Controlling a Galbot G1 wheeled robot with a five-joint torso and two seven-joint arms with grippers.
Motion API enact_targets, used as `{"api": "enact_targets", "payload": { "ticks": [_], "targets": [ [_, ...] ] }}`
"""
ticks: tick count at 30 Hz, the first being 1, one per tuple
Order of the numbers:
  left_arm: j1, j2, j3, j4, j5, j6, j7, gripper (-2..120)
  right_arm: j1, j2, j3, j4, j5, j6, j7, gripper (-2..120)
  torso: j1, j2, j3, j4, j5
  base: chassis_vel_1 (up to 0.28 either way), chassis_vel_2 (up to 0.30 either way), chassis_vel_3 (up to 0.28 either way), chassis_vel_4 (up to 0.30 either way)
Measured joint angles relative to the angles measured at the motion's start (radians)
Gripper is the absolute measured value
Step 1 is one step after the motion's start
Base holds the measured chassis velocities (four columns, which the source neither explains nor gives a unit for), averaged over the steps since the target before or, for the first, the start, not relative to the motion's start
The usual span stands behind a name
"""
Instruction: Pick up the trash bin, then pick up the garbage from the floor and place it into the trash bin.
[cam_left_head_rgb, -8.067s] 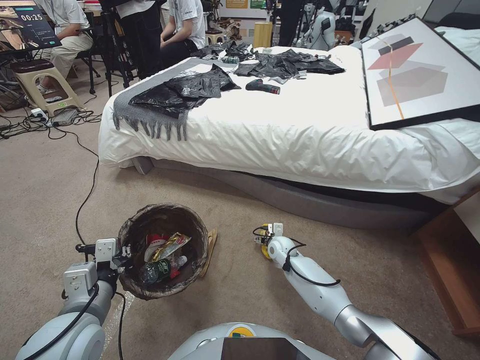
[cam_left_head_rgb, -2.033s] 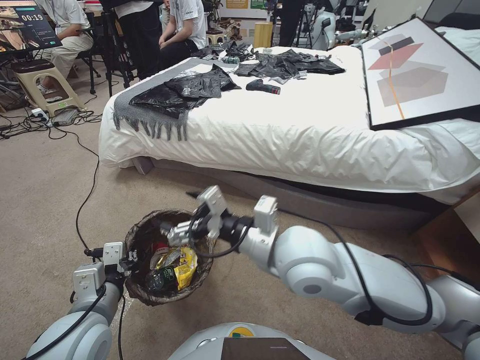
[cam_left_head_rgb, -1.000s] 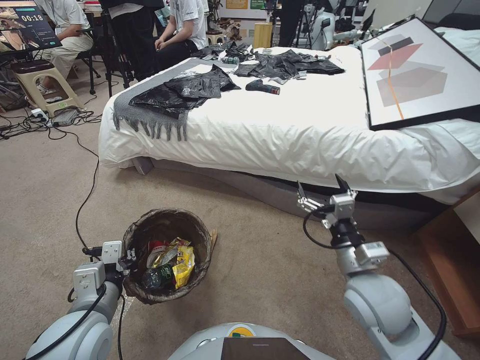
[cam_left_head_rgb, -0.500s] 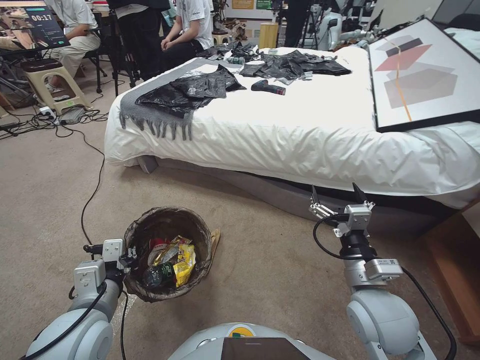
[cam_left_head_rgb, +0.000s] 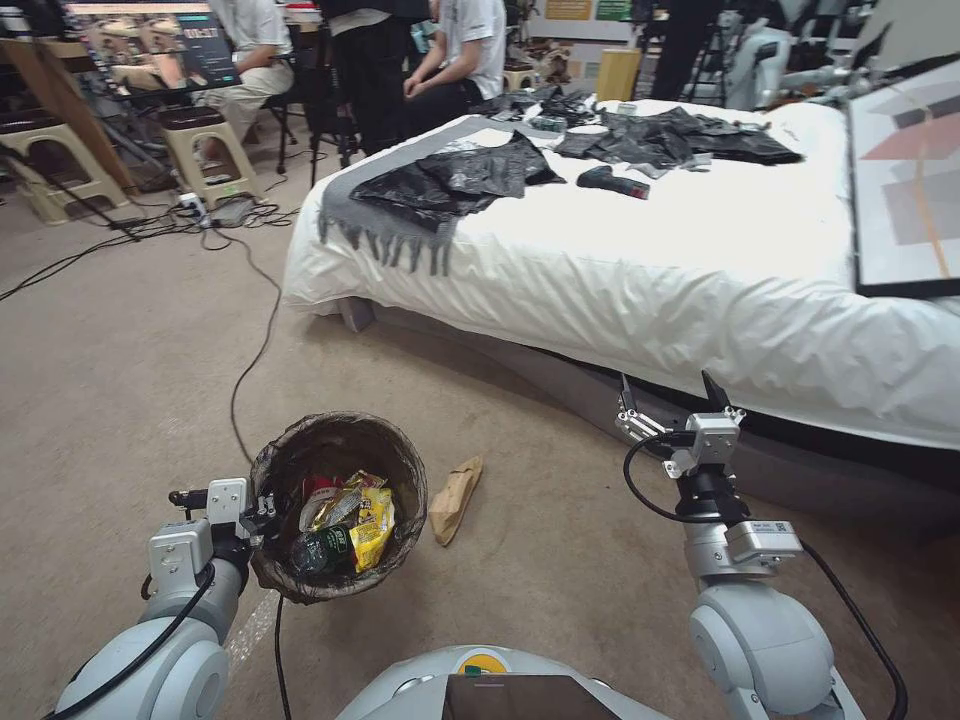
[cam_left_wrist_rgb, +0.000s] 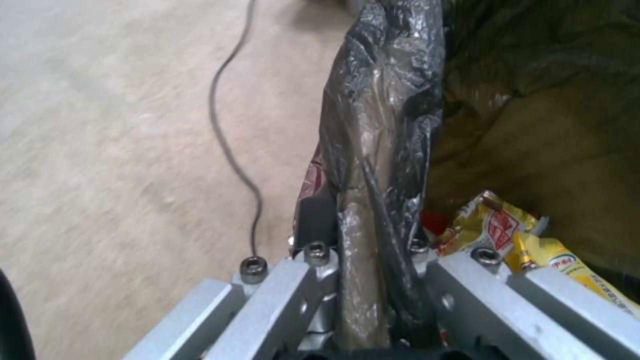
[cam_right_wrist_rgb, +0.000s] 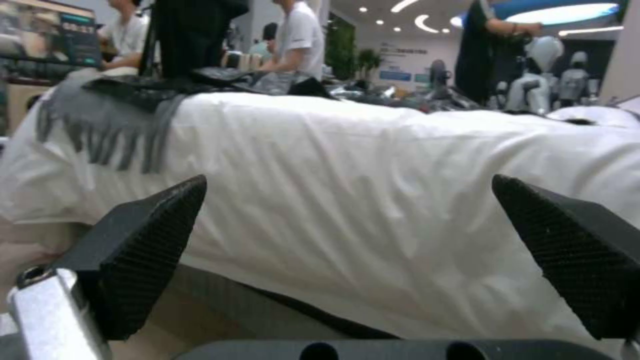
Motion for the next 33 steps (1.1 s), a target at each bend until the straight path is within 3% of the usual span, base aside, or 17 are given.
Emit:
{"api": "enact_targets", "payload": {
  "ticks": [20, 24, 33],
  "targets": [
    [-0.001, -0.001, 0.000, 0.000, 0.003, -0.004, 0.005, 3, 0.003, 0.001, -0.008, -0.006, 0.004, -0.008, 0.013, 100, 0.000, 0.000, 0.000, -0.0003, 0.0000, 0.101, 0.095, 0.102, 0.097],
    [0.000, 0.000, 0.000, 0.000, 0.007, -0.017, 0.004, 3, 0.004, 0.000, -0.013, -0.006, 0.006, -0.017, 0.020, 100, 0.000, 0.000, 0.000, 0.0006, 0.0000, 0.095, 0.105, 0.076, 0.080],
    [0.002, 0.016, -0.003, 0.000, 0.007, -0.029, 0.005, 3, 0.020, -0.040, -0.070, -0.008, 0.065, -0.119, 0.103, 100, 0.000, 0.000, 0.000, -0.0005, 0.0000, 0.021, 0.016, 0.015, 0.018]
  ]
}}
